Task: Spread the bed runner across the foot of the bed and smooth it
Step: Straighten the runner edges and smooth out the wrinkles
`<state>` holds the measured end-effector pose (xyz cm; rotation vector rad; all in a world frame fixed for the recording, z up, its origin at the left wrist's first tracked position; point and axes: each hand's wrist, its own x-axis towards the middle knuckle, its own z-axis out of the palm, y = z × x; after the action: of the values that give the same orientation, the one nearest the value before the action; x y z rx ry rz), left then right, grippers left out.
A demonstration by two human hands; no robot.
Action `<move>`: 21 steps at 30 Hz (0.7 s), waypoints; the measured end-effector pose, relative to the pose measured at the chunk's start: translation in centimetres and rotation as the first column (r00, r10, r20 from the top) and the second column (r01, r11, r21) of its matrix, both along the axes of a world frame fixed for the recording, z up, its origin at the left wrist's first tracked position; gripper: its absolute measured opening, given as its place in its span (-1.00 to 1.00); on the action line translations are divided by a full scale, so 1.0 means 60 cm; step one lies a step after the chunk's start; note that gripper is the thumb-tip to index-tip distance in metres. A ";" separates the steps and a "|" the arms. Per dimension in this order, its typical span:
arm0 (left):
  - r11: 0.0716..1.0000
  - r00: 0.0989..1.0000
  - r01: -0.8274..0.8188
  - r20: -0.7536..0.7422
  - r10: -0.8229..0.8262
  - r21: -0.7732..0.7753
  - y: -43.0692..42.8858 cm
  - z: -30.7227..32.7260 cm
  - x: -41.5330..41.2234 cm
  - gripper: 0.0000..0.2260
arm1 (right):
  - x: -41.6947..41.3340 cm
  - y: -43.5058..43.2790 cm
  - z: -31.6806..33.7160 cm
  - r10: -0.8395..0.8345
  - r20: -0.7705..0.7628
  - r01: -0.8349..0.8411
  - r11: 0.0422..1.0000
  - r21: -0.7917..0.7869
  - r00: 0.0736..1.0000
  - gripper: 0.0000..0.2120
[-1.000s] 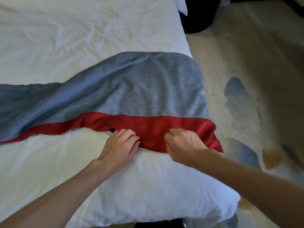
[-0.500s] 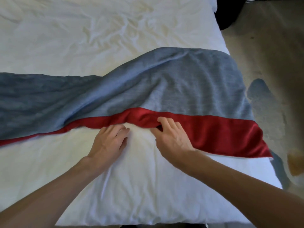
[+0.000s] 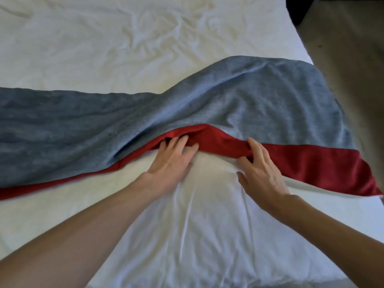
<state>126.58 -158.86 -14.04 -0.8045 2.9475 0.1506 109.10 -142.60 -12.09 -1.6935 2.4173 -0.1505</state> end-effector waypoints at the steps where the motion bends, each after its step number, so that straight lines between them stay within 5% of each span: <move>1: 1.000 1.000 0.004 0.002 -0.004 -0.008 -0.008 -0.001 -0.006 -0.51 | -0.001 0.001 -0.003 -0.001 -0.032 0.001 1.000 0.015 0.999 -0.83; 10: 0.996 0.998 -0.050 -0.040 0.048 -0.075 0.006 0.002 -0.024 -0.72 | 0.000 -0.023 -0.004 -0.033 -0.136 0.038 0.999 0.031 0.990 -0.91; 16: 0.979 0.955 0.187 -0.220 -0.201 -0.080 0.018 0.009 -0.022 -0.76 | 0.026 0.042 -0.001 0.161 -0.092 -0.166 0.985 -0.052 0.983 -0.81; 21: 0.964 0.942 0.261 -0.206 -0.265 -0.048 0.028 0.006 0.002 -0.92 | 0.029 0.046 -0.002 0.088 -0.012 -0.088 0.996 -0.002 0.996 -0.80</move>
<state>126.69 -157.20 -13.70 -0.4095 3.2241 0.1986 110.84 -139.83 -12.22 -1.8036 2.3462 -0.1317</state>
